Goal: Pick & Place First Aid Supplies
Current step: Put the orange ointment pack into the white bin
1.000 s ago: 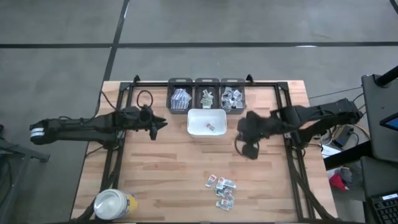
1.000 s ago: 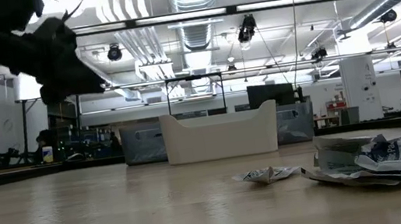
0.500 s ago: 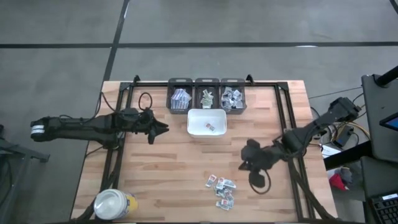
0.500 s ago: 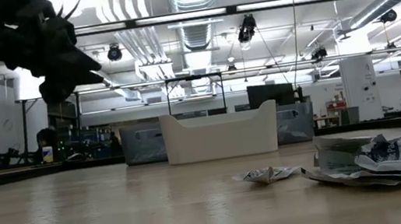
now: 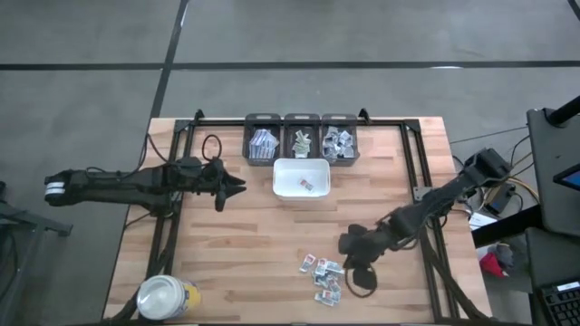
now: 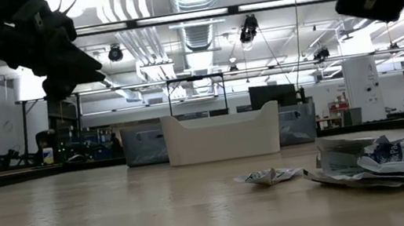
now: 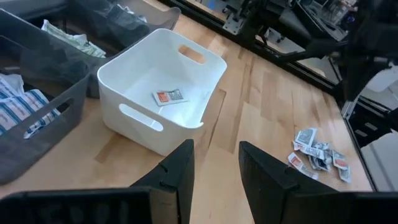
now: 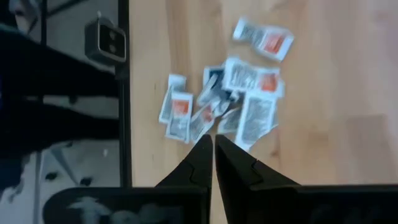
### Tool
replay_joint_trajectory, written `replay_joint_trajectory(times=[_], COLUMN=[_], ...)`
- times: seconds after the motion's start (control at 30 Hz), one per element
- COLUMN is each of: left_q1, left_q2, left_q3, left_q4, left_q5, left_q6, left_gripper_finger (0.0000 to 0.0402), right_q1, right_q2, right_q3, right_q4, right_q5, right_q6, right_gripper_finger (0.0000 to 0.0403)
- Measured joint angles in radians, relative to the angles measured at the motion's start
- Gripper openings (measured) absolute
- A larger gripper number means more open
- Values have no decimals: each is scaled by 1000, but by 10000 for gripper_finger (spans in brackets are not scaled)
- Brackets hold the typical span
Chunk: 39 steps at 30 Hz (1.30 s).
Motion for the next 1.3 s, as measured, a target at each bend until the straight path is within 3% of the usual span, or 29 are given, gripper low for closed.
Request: replay_joint_trajectory(times=[0.23,0.63,0.97,1.3], left_q1=[1,1,1,1], left_q2=[-2,-5,-6,-6], left_q3=[-2,-4,-5,-5], left_q4=[0,0,0,0], left_q5=[-5,-6,-5,-5], left_q6=[55,61,61,61], left_gripper_finger=[119,119,120,120], right_q1=[0,0,0,0], right_q2=[148,341,368,368], right_q3=[92,240,249,233], right_q4=[-19,-215,-241,-240], right_q5=[-34,-32,-32,-33], right_q6=[7,-95,-105,-96], right_gripper_finger=[65,145,180,183])
